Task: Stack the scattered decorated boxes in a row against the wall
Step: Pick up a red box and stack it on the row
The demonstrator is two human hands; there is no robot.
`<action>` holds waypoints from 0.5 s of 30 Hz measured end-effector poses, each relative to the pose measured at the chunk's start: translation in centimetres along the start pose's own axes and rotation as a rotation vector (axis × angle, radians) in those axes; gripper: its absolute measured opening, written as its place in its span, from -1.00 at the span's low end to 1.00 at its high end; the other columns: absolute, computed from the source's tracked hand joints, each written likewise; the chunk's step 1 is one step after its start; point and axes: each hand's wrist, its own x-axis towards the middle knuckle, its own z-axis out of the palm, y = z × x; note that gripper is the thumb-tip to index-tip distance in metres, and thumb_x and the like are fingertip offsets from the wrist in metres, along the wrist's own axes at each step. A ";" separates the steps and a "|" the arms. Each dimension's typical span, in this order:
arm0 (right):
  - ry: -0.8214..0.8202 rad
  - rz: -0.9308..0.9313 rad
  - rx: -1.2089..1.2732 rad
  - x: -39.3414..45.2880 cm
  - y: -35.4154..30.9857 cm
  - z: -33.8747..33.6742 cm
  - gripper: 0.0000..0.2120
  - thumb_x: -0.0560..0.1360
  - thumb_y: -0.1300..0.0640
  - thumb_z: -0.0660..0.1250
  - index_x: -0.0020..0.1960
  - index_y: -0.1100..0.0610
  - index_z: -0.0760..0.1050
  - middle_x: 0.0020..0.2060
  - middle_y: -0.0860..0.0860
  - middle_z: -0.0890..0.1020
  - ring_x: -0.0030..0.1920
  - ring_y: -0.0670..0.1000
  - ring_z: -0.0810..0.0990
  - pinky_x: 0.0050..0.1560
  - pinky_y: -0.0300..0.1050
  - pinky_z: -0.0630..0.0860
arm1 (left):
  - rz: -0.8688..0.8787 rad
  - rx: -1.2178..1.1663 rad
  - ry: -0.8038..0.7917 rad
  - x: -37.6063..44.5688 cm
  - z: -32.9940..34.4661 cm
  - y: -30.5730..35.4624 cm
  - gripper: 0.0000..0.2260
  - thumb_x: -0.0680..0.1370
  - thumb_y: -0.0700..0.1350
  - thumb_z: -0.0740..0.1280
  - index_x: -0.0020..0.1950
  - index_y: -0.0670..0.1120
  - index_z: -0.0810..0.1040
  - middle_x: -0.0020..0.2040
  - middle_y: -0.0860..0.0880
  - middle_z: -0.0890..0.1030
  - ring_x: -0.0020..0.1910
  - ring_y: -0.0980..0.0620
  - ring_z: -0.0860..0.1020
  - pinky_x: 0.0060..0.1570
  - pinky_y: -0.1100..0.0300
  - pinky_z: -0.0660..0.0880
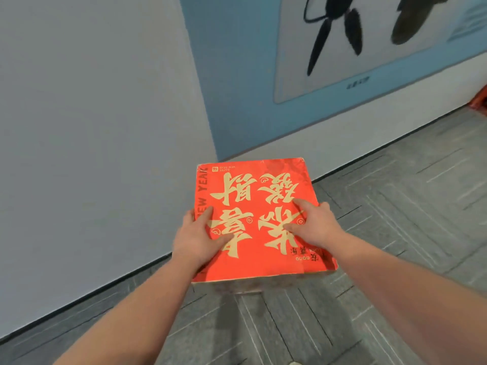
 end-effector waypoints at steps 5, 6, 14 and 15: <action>0.114 0.031 0.034 -2.0 5.3 -9.9 -0.28 0.42 -0.22 0.39 0.49 -0.15 0.20 0.26 0.18 0.31 0.30 0.22 0.40 0.36 0.08 0.35 | 0.134 0.030 0.000 -0.2 -1.6 11.2 -0.19 0.37 0.33 0.37 0.52 0.11 0.15 0.49 -0.05 0.17 0.41 -0.08 0.31 0.32 -0.01 0.34; 0.140 0.045 0.038 -2.4 6.6 -11.7 -0.29 0.43 -0.22 0.38 0.49 -0.14 0.20 0.26 0.18 0.31 0.29 0.22 0.41 0.36 0.07 0.36 | 0.165 0.032 -0.001 -0.3 -1.7 13.5 -0.19 0.37 0.33 0.37 0.52 0.11 0.16 0.48 -0.05 0.17 0.41 -0.07 0.31 0.32 0.00 0.34; 0.373 0.152 0.103 -5.6 14.7 -23.1 -0.36 0.46 -0.25 0.31 0.48 -0.15 0.22 0.28 0.19 0.32 0.31 0.23 0.38 0.33 0.06 0.35 | 0.407 0.023 0.033 -0.5 -2.1 29.2 -0.23 0.37 0.32 0.38 0.50 0.10 0.23 0.43 -0.03 0.25 0.38 -0.03 0.34 0.30 0.03 0.36; 0.396 0.167 0.117 -5.7 15.5 -24.3 -0.36 0.46 -0.25 0.31 0.48 -0.15 0.22 0.29 0.19 0.32 0.33 0.22 0.36 0.34 0.07 0.35 | 0.433 0.023 0.038 -0.2 -2.1 31.0 -0.24 0.37 0.33 0.37 0.50 0.11 0.23 0.43 -0.02 0.25 0.38 -0.04 0.35 0.29 0.02 0.36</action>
